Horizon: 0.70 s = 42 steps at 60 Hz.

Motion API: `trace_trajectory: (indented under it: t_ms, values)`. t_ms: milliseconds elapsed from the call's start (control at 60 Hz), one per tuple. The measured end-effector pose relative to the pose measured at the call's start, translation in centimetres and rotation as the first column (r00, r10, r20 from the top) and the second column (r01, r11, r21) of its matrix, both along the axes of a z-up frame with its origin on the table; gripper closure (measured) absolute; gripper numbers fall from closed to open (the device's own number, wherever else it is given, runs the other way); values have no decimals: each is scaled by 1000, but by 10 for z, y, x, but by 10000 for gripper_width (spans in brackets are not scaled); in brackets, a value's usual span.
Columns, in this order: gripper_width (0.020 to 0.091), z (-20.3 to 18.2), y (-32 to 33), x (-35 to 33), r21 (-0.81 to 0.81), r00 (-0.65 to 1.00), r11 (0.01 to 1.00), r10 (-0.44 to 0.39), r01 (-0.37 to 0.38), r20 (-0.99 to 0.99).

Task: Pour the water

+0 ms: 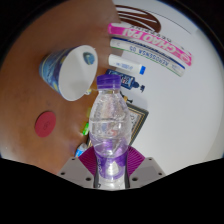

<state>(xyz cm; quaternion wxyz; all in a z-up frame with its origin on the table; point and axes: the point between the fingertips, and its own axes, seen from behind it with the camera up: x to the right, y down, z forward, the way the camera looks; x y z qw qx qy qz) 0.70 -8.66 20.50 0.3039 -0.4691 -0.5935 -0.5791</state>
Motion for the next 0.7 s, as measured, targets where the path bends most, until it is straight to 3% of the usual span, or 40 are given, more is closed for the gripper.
trace_trajectory:
  t_ms: [167, 367, 517, 700]
  values:
    - [758, 8, -15, 13, -39, 888, 994, -106, 98, -448]
    - [759, 23, -21, -2, -78, 428, 993, -110, 93, -897]
    - [758, -8, -15, -6, -151, 33, 987, -153, 49, -988]
    - [758, -63, -3, -4, -217, -219, 976, -208, 17, -953]
